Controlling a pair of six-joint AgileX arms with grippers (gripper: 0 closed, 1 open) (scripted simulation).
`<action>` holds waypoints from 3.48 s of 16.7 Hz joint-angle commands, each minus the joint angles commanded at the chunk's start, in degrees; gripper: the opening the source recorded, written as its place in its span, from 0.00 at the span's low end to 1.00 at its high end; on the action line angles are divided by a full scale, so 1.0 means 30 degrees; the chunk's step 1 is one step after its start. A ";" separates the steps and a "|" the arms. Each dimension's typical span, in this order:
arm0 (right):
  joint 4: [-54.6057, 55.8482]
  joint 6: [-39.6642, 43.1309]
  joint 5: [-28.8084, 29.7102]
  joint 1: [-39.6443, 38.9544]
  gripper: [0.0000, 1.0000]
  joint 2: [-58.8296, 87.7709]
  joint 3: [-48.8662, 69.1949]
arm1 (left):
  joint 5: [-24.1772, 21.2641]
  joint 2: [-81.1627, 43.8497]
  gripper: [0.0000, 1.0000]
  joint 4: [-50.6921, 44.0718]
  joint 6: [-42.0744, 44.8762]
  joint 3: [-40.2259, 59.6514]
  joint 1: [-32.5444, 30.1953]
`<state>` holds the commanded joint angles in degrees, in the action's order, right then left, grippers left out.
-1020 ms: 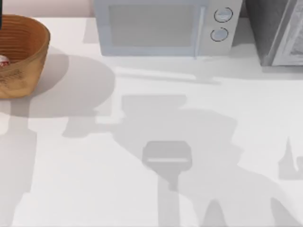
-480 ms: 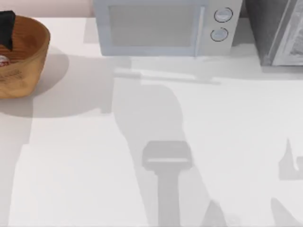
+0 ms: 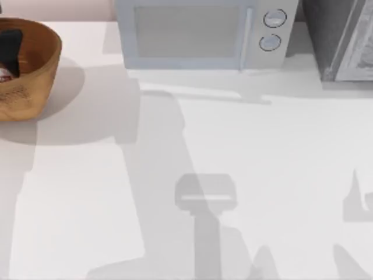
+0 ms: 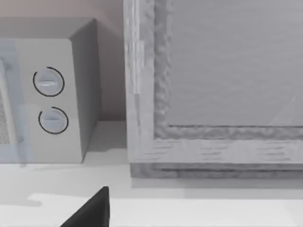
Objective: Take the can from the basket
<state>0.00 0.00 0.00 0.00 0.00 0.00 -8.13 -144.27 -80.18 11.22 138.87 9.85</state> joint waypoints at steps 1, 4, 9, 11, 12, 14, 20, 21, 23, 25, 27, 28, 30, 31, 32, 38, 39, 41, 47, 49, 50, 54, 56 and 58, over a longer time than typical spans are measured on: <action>0.0000 0.0000 0.0000 0.0000 1.00 0.0000 0.0000 | 0.0000 0.0000 1.00 0.0000 0.0000 0.0000 0.0000; 0.0000 0.0000 0.0000 0.0000 1.00 0.0000 0.0000 | 0.0013 0.0012 1.00 0.0029 -0.0012 -0.0041 -0.0115; 0.0000 0.0000 0.0000 0.0000 1.00 0.0000 0.0000 | 0.0014 -0.0106 1.00 0.2270 -0.0183 -0.2083 -0.0184; 0.0000 0.0000 0.0000 0.0000 1.00 0.0000 0.0000 | 0.0017 -0.0232 1.00 0.3646 -0.0252 -0.3307 -0.0252; 0.0000 0.0000 0.0000 0.0000 1.00 0.0000 0.0000 | 0.0018 -0.0284 1.00 0.4040 -0.0276 -0.3688 -0.0277; 0.0000 0.0000 0.0000 0.0000 1.00 0.0000 0.0000 | 0.0018 -0.0323 1.00 0.4247 -0.0289 -0.3885 -0.0290; 0.0000 0.0000 0.0000 0.0000 1.00 0.0000 0.0000 | 0.0018 -0.0323 0.70 0.4247 -0.0289 -0.3885 -0.0290; 0.0000 0.0000 0.0000 0.0000 1.00 0.0000 0.0000 | 0.0018 -0.0323 0.62 0.4247 -0.0289 -0.3885 -0.0290; 0.0000 0.0000 0.0000 0.0000 1.00 0.0000 0.0000 | 0.0018 -0.0323 0.47 0.4247 -0.0289 -0.3885 -0.0290; 0.0000 0.0000 0.0000 0.0000 1.00 0.0000 0.0000 | 0.0018 -0.0323 0.32 0.4247 -0.0289 -0.3885 -0.0290; 0.0000 0.0000 0.0000 0.0000 1.00 0.0000 0.0000 | 0.0018 -0.0323 0.17 0.4247 -0.0289 -0.3885 -0.0290; 0.0000 0.0000 0.0000 0.0000 1.00 0.0000 0.0000 | 0.0018 -0.0323 0.10 0.4247 -0.0289 -0.3885 -0.0290; 0.0000 0.0000 0.0000 0.0000 1.00 0.0000 0.0000 | 0.0018 -0.0323 0.00 0.4247 -0.0289 -0.3885 -0.0290; 0.0000 0.0000 0.0000 0.0000 1.00 0.0000 0.0000 | 0.0018 -0.0323 0.00 0.4247 -0.0289 -0.3885 -0.0290; 0.0000 0.0000 0.0000 0.0000 1.00 0.0000 0.0000 | 0.0018 -0.0323 0.00 0.4247 -0.0289 -0.3885 -0.0290; 0.0000 0.0000 0.0000 0.0000 1.00 0.0000 0.0000 | 0.0029 0.1027 0.00 0.4122 -0.0711 -0.4675 -0.0259; 0.0000 0.0000 0.0000 0.0000 1.00 0.0000 0.0000 | 0.0029 0.1027 0.00 0.4122 -0.0711 -0.4675 -0.0259; 0.0000 0.0000 0.0000 0.0000 1.00 0.0000 0.0000 | 0.0071 0.1592 0.00 0.4351 -0.0782 -0.5177 -0.0281; 0.0000 0.0000 0.0000 0.0000 1.00 0.0000 0.0000 | 0.0497 0.8028 0.00 0.7196 -0.1263 -1.1162 -0.0647; 0.0000 0.0000 0.0000 0.0000 1.00 0.0000 0.0000 | 0.0716 1.1719 0.00 0.8918 -0.1469 -1.4433 -0.0860; 0.0000 0.0000 0.0000 0.0000 1.00 0.0000 0.0000 | 0.0836 1.3845 0.00 0.9934 -0.1579 -1.6203 -0.0983; 0.0000 0.0000 0.0000 0.0000 1.00 0.0000 0.0000 | 0.1351 2.3409 0.00 1.4654 -0.2040 -2.3760 -0.1541; 0.0000 0.0000 0.0000 0.0000 1.00 0.0000 0.0000 | 0.1608 2.8392 0.00 1.7130 -0.2285 -2.7696 -0.1836; 0.0000 0.0000 0.0000 0.0000 1.00 0.0000 0.0000 | 0.1849 3.3194 0.00 1.9447 -0.2535 -3.1701 -0.2122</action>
<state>0.00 0.00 0.00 0.00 0.00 0.00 -2.58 -44.69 -21.84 3.61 43.77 3.49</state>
